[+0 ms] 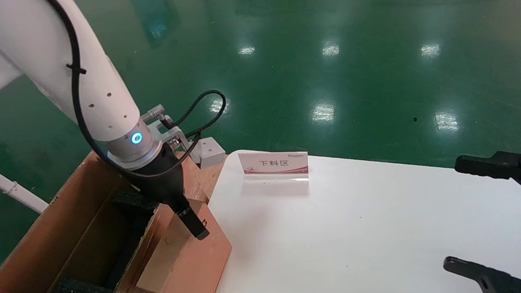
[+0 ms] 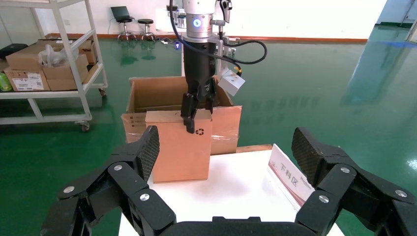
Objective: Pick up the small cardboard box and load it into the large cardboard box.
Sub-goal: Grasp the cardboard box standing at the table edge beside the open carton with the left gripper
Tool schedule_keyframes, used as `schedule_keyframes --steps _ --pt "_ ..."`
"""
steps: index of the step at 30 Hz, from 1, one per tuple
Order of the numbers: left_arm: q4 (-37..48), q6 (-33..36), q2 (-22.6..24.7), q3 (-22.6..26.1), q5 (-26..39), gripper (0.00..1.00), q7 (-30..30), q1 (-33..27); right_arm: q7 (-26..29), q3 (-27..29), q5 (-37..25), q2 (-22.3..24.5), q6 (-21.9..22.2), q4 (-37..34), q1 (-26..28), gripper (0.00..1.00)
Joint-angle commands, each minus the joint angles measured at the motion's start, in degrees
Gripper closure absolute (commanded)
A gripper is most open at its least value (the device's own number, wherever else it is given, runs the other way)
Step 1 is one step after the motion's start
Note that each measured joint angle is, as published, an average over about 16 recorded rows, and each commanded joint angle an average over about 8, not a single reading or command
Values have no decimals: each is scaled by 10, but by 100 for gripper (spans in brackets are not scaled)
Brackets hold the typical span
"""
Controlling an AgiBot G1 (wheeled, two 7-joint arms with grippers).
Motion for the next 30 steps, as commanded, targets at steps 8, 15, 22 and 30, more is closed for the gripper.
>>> schedule_keyframes --steps 8,15,22,30 --pt "22 9 10 5 -6 0 -3 -5 0 0 0 0 0 0 0 0" --pt "26 14 7 11 -20 0 7 -10 0 -1 0 0 0 0 0 0" --pt "43 18 11 21 -41 0 25 -14 0 -1 1 0 0 0 0 0" --pt "62 20 21 40 -55 0 36 -20 -1 -1 1 0 0 0 0 0"
